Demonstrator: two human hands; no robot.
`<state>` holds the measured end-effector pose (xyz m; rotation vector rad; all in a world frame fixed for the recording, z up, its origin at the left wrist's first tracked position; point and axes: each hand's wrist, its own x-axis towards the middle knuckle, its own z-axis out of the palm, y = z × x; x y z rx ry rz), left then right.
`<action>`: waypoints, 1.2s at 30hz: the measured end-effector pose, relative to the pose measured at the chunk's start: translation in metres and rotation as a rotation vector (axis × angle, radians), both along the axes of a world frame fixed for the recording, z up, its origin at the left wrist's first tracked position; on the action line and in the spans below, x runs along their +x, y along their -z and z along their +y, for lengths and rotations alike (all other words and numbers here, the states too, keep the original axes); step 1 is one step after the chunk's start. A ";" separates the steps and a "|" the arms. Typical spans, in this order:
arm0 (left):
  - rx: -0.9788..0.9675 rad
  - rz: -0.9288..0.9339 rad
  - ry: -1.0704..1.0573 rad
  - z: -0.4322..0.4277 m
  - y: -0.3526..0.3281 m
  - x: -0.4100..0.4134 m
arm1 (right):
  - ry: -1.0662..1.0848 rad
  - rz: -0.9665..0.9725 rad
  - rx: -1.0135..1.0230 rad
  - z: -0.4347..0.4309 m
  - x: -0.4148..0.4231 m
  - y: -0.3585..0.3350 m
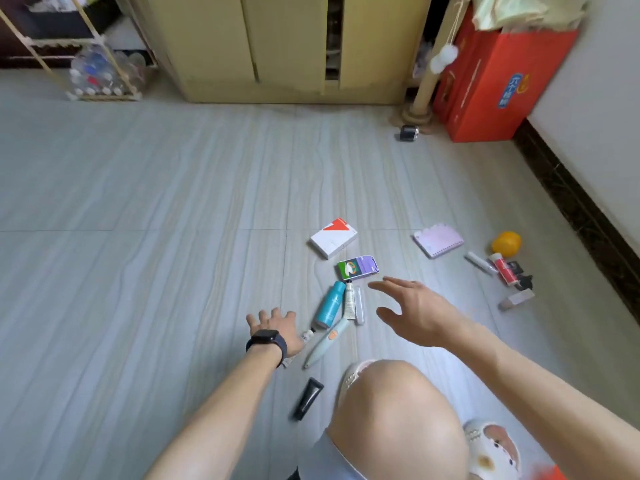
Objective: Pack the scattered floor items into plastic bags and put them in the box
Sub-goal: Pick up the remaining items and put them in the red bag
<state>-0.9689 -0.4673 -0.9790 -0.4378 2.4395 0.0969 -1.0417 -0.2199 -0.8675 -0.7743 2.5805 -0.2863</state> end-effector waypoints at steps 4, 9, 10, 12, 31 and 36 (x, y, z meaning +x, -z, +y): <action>0.089 -0.086 0.011 0.021 0.055 0.027 | 0.005 -0.150 0.004 -0.014 0.002 0.064; 0.093 -0.122 0.068 0.043 0.095 0.054 | -0.034 -0.280 0.064 -0.034 0.004 0.144; 0.088 -0.124 0.081 0.046 0.104 0.059 | -0.055 -0.299 0.086 -0.039 0.007 0.157; 0.074 -0.114 0.104 0.048 0.120 0.067 | -0.095 -0.309 0.121 -0.048 0.012 0.183; 0.143 0.072 0.343 0.039 0.093 -0.014 | -0.246 -0.124 0.220 0.000 -0.045 0.193; 0.221 0.259 0.401 0.085 0.043 -0.079 | -0.033 0.012 0.236 0.094 -0.074 0.110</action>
